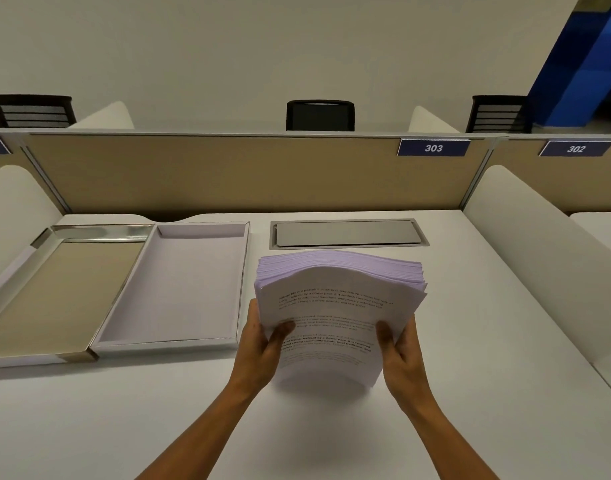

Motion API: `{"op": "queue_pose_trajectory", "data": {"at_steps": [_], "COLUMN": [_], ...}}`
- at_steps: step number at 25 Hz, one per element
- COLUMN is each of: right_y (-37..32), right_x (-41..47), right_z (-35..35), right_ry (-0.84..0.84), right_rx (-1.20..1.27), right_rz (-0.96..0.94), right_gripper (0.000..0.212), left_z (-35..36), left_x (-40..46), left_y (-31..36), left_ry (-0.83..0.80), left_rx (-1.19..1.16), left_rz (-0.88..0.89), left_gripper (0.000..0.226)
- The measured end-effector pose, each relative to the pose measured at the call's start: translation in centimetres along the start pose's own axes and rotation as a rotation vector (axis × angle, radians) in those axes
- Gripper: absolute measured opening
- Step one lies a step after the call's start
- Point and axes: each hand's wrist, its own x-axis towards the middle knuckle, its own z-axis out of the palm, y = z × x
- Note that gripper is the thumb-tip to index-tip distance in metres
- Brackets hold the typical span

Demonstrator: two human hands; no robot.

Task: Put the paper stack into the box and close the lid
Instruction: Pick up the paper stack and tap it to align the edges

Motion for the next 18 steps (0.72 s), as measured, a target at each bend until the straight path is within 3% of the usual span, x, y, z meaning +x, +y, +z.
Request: {"op": "queue_pose_trajectory", "data": {"at_steps": [6,12,18], "right_y": [1.0,1.5,0.6], "right_x": [-0.3,-0.8,-0.5], "right_z": [0.1,0.0,0.0], "right_ry": [-0.035,-0.078,-0.071], "right_rx": [-0.016,-0.025,-0.024], "right_rz": [0.018,0.07,0.066], "right_gripper": [0.038,0.04,0.033], "left_z": [-0.2,-0.7,-1.4], "left_x": [0.0,-1.5,-1.0], "left_y": [-0.7,-2.3,-2.4], "left_ry": [-0.005,-0.093,-0.08], "left_rx": [0.031,0.161,0.17], "left_rz": [-0.039,-0.005,0.037], "left_gripper": [0.05,0.078,0.076]}}
